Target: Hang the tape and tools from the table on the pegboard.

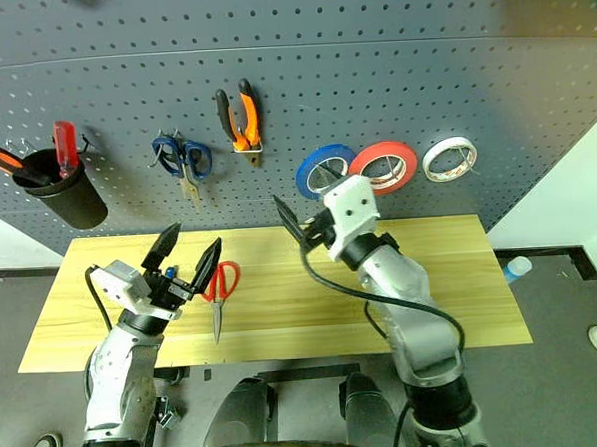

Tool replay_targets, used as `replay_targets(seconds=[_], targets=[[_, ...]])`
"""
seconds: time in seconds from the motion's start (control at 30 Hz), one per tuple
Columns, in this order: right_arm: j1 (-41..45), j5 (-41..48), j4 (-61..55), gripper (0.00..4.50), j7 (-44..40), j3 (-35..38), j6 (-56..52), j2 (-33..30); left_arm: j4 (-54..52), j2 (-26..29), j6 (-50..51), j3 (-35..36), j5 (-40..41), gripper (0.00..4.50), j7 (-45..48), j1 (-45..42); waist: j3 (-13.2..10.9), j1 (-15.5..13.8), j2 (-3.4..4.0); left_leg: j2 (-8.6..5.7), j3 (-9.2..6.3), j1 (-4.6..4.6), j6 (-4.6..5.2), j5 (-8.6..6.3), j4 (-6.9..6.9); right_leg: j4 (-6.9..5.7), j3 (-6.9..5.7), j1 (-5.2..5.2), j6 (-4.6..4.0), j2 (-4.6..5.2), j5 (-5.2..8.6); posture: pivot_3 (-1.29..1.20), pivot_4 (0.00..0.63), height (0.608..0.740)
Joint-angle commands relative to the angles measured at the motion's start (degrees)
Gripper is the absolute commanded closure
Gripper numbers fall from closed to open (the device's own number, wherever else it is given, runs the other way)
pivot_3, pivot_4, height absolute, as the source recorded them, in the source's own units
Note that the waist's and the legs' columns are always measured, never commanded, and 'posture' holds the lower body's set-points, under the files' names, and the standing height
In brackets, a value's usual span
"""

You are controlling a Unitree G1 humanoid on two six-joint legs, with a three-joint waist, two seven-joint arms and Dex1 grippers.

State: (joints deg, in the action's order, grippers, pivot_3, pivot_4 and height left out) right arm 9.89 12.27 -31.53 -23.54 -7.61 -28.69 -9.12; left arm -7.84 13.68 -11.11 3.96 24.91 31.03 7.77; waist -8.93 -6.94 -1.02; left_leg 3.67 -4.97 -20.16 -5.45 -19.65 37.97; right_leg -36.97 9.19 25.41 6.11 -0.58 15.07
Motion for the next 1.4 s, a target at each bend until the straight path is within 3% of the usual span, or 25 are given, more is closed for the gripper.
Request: replay_targets(seconds=[0.03, 0.37, 0.73, 1.1, 1.4], targets=[[0.5, 7.3, -4.7, 0.07, -5.0, -0.4, -3.4, -1.9, -4.7, 0.7, 9.5, -0.5, 0.7, 0.0, -4.0, 0.5, 0.0, -0.1, -0.01, 0.0, 0.0, 0.0, 0.01, 0.0, 0.0, 0.0, 0.0, 0.0, 0.0, 0.0, 0.0, 0.35, 0.104, 0.727], [-0.6, 12.8, -5.1, 0.07, -12.8, -1.5, -2.6, -9.4, -6.4, 4.4, 39.4, -2.6, -3.3, 0.0, -15.7, -2.8, 0.1, -0.1, -0.07, -0.01, -0.01, 0.04, 0.0, 0.0, 0.05, 0.0, -0.01, -0.07, 0.03, 0.0, -0.02, 0.35, 0.083, 0.727], [0.7, 11.2, -1.0, 0.07, -16.5, -2.2, 3.1, -11.6, -9.0, -1.0, 63.5, -1.5, -6.4, 0.0, -30.1, -9.5, 0.2, -0.6, -0.18, -0.02, -0.02, 0.14, -0.03, 0.02, 0.06, -0.06, -0.01, -0.15, 0.17, 0.0, -0.12, 0.35, 0.083, 0.727], [0.1, 10.3, -0.7, 0.07, -15.0, -2.9, 4.0, -12.0, -6.4, -4.8, 71.9, 1.6, -8.4, 0.0, -34.6, -12.1, 0.2, -3.1, -0.26, -0.03, -0.02, 0.19, -0.08, 0.04, 0.07, -0.07, -0.01, -0.17, 0.14, 0.0, -0.12, 0.33, 0.09, 0.727], [-0.3, 10.7, -2.3, 0.07, -13.2, -3.0, 3.2, -12.0, 2.5, -6.0, 69.6, 1.1, -10.5, 0.0, -33.4, -15.6, 0.3, -3.2, -0.29, -0.04, -0.02, 0.2, -0.1, 0.06, 0.08, -0.07, -0.01, -0.21, 0.12, 0.0, -0.12, 0.31, 0.103, 0.727]])
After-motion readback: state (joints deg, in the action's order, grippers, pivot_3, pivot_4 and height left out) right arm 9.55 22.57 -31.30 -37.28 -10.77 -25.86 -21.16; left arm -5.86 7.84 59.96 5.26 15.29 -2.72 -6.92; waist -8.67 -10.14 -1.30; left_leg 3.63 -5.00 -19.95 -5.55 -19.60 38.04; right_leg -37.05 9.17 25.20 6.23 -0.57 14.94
